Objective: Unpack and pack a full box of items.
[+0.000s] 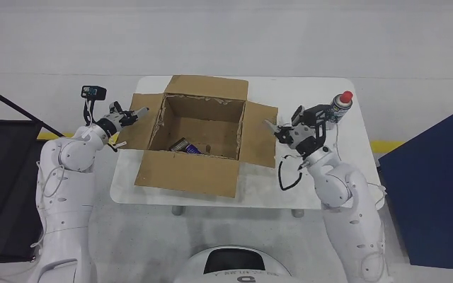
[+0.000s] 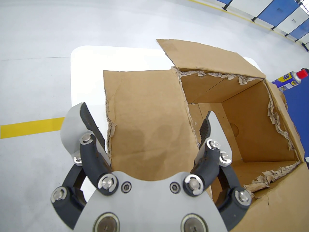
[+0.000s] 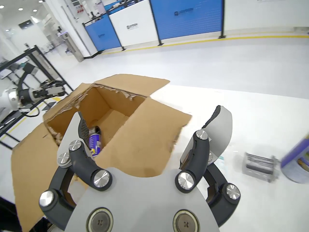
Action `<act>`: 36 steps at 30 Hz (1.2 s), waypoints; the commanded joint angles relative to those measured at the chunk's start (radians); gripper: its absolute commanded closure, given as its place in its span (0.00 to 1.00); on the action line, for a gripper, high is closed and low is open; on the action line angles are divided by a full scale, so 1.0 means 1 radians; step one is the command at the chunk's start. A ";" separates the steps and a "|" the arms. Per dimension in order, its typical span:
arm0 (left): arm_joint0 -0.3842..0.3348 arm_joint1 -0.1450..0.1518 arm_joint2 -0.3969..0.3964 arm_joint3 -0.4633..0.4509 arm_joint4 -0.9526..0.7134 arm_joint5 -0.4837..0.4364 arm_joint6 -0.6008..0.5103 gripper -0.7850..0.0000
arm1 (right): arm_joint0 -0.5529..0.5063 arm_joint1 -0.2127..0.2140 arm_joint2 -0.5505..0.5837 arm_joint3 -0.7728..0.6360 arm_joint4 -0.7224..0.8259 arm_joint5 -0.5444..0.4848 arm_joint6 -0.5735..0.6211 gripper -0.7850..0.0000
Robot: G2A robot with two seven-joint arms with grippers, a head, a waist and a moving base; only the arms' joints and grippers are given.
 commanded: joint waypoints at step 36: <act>0.000 0.000 0.000 0.000 0.000 0.000 0.000 0.00 | 0.955 -0.355 -0.956 1.151 0.034 -0.135 0.309 0.00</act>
